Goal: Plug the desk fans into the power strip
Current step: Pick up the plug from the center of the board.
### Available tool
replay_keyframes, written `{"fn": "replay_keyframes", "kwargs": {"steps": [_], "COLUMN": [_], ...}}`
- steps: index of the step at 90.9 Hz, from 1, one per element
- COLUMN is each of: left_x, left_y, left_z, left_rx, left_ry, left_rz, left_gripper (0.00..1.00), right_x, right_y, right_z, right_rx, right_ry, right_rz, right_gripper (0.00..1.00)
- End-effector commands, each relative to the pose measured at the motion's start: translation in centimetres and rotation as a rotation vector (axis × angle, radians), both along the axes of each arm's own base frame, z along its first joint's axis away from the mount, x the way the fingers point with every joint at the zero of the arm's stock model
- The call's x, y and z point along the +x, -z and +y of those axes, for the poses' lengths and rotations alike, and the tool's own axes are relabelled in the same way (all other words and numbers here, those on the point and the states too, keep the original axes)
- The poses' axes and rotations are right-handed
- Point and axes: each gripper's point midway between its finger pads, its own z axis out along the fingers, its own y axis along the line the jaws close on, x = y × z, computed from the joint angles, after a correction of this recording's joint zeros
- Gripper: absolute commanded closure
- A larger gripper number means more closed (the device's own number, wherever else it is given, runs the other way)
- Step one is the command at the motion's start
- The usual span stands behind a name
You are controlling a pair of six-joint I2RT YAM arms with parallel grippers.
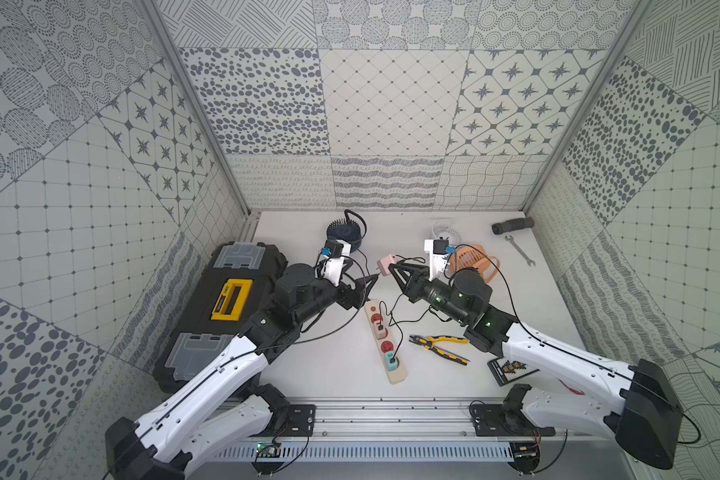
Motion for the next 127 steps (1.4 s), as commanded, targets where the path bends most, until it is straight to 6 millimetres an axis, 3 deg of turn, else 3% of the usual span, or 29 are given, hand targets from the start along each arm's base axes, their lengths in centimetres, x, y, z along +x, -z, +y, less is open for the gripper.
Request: {"fn": "replay_keyframes", "kwargs": {"steps": [1, 30, 72, 84, 88, 94, 104, 113, 127], "left_x": [-1.6, -1.6, -0.5, -0.4, -0.4, -0.6, -1.1, -1.5, -2.1], "left_y": [0.1, -0.1, 0.7, 1.1, 1.3, 1.5, 2.2, 2.8, 3.0], "left_z": [-2.8, -4.7, -4.5, -4.3, -4.2, -4.2, -4.1, -4.1, -4.4], "left_rx": [0.242, 0.255, 0.375, 0.386, 0.39, 0.398, 0.429, 0.463, 0.456], "left_ry": [0.277, 0.373, 0.301, 0.293, 0.293, 0.298, 0.324, 0.361, 0.399], "left_rz": [-0.289, -0.34, -0.372, -0.357, -0.353, -0.352, -0.362, -0.37, -0.364], "left_gripper": [0.12, 0.15, 0.63, 0.66, 0.71, 0.78, 0.88, 0.95, 0.95], "right_x": [-1.5, -1.8, -1.8, -1.8, -1.8, -1.8, -1.7, -1.6, -2.2], "right_y": [-1.1, -1.5, -1.0, -0.8, -0.7, -0.3, 0.6, 1.5, 1.8], "right_z": [0.7, 1.2, 1.5, 1.2, 1.0, 0.8, 0.3, -0.1, -0.4], "right_rx": [0.049, 0.087, 0.078, 0.082, 0.082, 0.082, 0.055, 0.016, -0.017], "right_ry": [-0.099, -0.131, -0.151, -0.143, -0.143, -0.144, -0.153, -0.18, -0.254], "right_rz": [0.021, 0.037, 0.08, 0.086, 0.094, 0.113, 0.156, 0.205, 0.245], "right_gripper": [1.0, 1.0, 1.0, 0.99, 0.93, 0.67, 0.41, 0.33, 0.34]}}
